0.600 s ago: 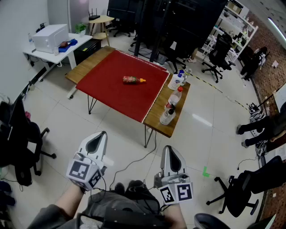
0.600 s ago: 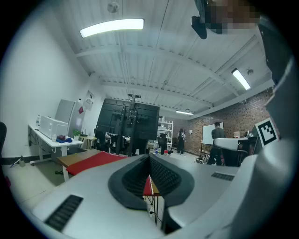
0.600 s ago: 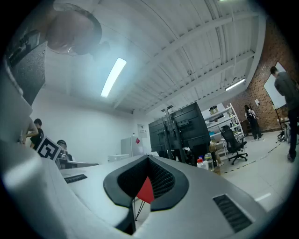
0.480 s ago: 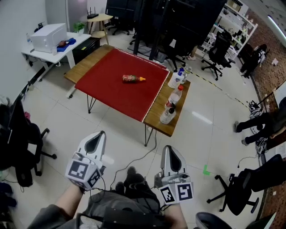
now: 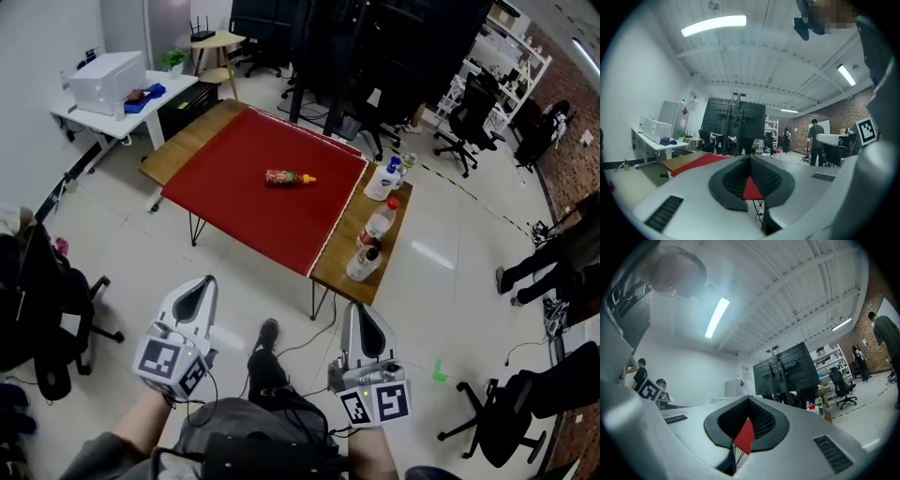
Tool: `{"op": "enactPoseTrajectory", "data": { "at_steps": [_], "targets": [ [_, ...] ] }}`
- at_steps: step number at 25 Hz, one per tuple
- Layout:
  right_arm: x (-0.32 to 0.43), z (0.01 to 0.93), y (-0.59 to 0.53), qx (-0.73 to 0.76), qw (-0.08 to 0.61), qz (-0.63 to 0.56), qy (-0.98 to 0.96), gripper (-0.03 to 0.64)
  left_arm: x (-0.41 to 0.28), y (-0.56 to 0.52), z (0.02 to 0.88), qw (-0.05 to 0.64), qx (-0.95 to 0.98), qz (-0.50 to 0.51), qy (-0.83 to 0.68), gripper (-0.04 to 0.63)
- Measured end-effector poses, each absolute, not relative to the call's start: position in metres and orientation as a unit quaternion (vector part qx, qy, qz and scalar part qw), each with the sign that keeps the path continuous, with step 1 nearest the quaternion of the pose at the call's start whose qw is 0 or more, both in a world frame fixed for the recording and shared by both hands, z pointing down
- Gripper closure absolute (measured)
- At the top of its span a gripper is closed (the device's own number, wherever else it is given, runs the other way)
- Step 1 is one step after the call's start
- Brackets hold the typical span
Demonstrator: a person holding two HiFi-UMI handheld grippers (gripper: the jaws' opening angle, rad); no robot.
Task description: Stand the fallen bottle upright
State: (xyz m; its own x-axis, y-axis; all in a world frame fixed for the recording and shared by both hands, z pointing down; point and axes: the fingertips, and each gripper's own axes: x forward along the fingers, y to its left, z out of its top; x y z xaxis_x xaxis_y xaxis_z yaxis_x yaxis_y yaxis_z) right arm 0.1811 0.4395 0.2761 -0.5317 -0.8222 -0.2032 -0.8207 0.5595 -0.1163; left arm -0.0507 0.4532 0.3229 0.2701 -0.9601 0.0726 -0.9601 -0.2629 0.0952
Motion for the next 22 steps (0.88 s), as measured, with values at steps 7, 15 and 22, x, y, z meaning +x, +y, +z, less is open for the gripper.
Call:
{"op": "enactPoseTrajectory", "data": {
  "at_steps": [7, 15, 22],
  "targets": [
    [0.144, 0.282, 0.358, -0.438, 0.126, 0.007, 0.890, 0.598, -0.079, 0.373, 0.342, 0.068, 0.783, 0.010, -0.619, 0.578],
    [0.105, 0.297, 0.206, -0.418, 0.114, -0.001, 0.901, 0.598, -0.101, 0.220, 0.361, 0.090, 0.786, 0.024, -0.611, 0.578],
    [0.096, 0.289, 0.096, -0.423, 0.135, -0.016, 0.896, 0.597, -0.094, 0.089, 0.353, 0.079, 0.800, 0.030, -0.594, 0.578]
  ]
}}
